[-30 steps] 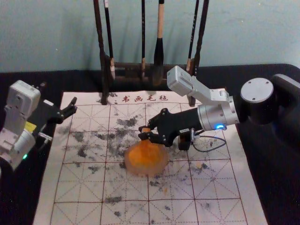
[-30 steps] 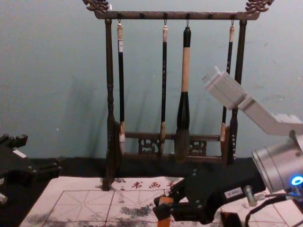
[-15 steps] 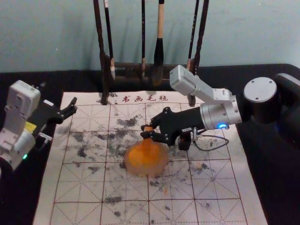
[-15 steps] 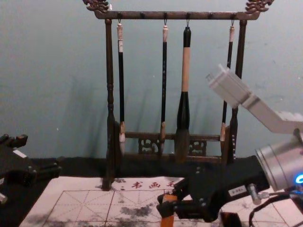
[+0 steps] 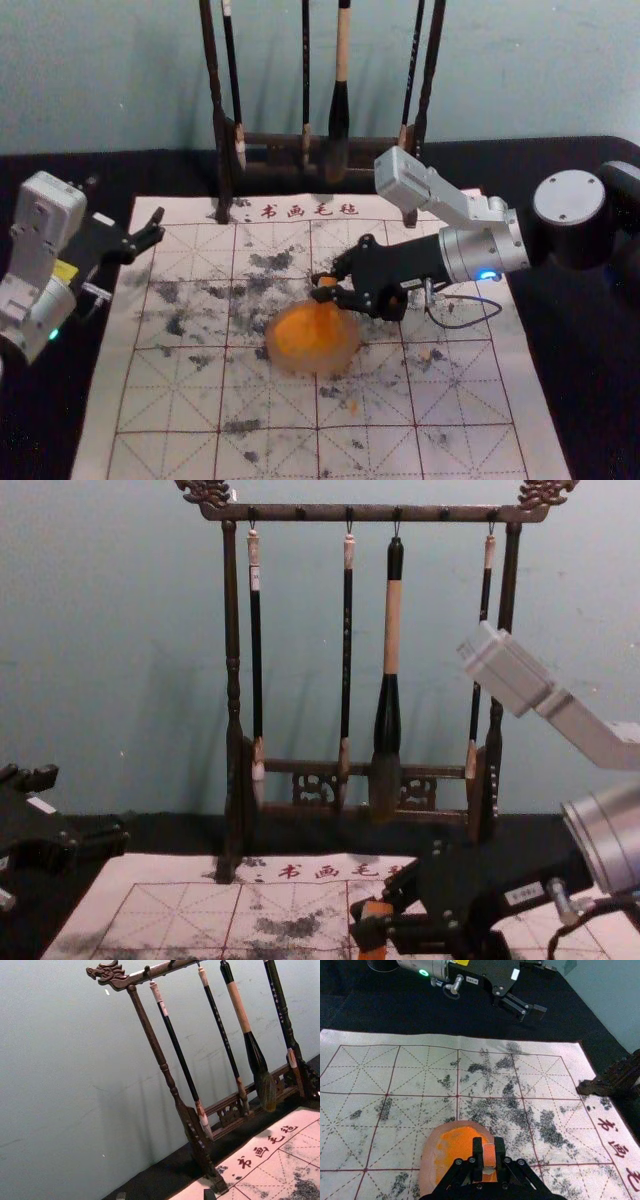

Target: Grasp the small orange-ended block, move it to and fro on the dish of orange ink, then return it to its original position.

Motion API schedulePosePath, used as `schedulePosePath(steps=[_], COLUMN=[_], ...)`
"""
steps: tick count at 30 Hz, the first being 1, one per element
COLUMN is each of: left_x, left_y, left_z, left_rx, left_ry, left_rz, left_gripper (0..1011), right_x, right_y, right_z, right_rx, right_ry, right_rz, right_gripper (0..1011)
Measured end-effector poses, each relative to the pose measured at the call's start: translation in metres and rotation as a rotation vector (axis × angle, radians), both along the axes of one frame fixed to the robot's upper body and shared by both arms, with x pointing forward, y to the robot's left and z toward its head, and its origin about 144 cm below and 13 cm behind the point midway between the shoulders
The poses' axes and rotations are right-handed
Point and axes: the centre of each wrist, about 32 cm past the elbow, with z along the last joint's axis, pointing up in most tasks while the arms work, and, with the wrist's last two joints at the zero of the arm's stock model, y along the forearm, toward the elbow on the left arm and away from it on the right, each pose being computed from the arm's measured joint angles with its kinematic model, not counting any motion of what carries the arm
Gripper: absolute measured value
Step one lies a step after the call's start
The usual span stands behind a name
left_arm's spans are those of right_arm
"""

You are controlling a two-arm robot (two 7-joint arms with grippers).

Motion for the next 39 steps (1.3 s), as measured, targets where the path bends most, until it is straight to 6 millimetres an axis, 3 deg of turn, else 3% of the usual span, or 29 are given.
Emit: schedulePosePath(steps=[21,39], left_x=[0.0,0.0], left_y=[0.0,0.0], left_z=[0.0,0.0], left_rx=[0.0,0.0], left_ry=[0.0,0.0], left_rz=[0.0,0.0], left_gripper=[1001,1001], right_x=[-0.016,-0.021], right_y=[-0.008,0.004], right_z=[0.0,0.0], right_rx=[0.001,0.012], right_ry=[0.004,0.009], right_rz=[0.046,0.098], right_gripper=[136,136])
